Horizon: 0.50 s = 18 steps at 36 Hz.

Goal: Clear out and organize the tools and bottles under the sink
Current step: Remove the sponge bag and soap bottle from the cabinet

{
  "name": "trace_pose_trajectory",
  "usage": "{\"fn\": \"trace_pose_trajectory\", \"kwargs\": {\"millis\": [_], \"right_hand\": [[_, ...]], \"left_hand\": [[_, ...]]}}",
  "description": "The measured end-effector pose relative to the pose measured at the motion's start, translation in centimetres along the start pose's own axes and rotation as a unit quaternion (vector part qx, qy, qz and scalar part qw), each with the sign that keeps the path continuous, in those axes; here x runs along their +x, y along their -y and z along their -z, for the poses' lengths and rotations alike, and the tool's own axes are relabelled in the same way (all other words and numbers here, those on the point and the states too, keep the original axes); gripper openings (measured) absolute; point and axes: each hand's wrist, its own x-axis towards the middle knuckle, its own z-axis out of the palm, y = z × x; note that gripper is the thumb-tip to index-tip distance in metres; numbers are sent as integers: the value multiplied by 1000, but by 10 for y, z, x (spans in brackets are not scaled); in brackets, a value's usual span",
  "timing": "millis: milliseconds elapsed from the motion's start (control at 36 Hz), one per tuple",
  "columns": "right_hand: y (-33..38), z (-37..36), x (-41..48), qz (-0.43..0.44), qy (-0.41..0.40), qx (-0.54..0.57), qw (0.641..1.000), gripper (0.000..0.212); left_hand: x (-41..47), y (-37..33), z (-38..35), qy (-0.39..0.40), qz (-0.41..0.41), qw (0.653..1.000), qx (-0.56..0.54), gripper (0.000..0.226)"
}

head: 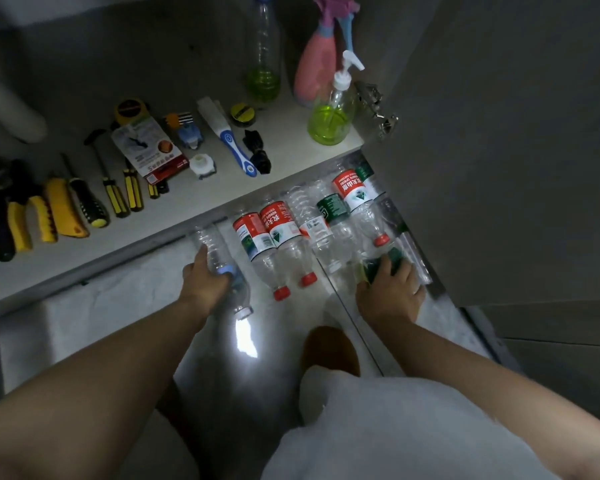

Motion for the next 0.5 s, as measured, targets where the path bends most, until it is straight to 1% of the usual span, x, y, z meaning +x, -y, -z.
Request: {"fn": "trace_pose_trajectory", "kwargs": {"millis": [111,194,389,500], "right_hand": [[4,0,-1,69,-36,-10,997,65],[6,1,-1,115,-35,-1,993,67],[18,6,1,179,-31,15,983,68],[27,8,2,206,-26,7,978,67]], "left_hand": [[-1,-5,-10,9,-29,1000,3,88],[-1,-11,-15,26,-36,999,-8,86],[-1,-12,-17,38,-54,998,7,78],[-2,-11,-18,19,-62,997,50,74]]}}
